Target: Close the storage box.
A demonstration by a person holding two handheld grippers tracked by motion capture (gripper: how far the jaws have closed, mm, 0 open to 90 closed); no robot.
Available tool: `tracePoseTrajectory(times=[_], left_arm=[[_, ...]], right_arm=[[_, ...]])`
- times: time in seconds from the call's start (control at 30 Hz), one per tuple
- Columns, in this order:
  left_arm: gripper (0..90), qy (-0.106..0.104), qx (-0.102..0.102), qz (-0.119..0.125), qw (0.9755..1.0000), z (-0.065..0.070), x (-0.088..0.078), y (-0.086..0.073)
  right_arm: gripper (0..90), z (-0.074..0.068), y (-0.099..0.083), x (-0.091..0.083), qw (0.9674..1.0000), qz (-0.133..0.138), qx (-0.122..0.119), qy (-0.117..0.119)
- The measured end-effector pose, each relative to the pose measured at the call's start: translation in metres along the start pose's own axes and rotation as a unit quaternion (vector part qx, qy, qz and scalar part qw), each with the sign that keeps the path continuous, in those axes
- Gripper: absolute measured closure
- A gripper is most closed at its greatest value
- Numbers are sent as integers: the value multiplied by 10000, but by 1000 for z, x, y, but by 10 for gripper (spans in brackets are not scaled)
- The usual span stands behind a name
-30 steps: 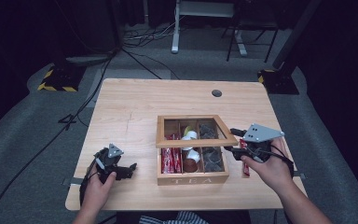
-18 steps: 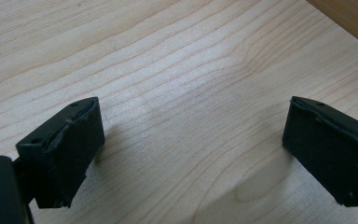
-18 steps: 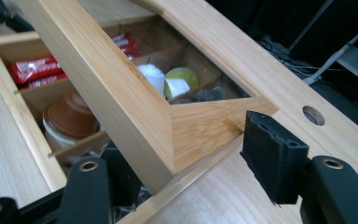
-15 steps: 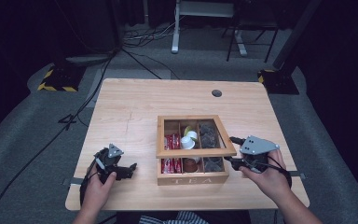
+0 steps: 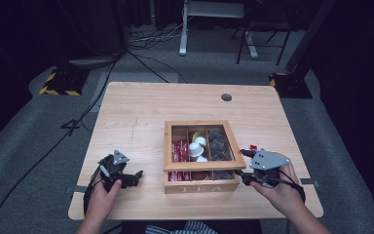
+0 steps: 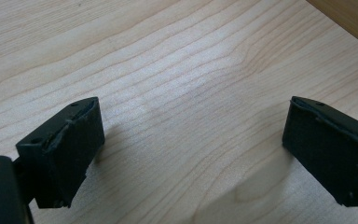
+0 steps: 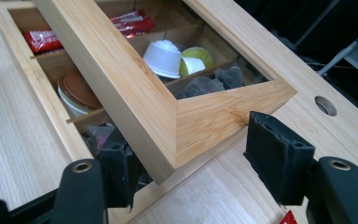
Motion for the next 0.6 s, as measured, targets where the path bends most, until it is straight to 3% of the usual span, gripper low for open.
tracePoseTrajectory(times=[0.6], left_arm=[[57, 3, 2, -1, 10000, 0, 0, 0]], right_arm=[[382, -13, -12, -2, 9996, -176, -161, 150]])
Point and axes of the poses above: each handheld gripper's, and its own axes: x roughly forward along the jaws, y roughly out of its top, z roughly to its right, the point moved 2 cm from there along x, roughly forward along the jaws, and after that the axes turned 4 degrees about -y, right-handed, at the moved point
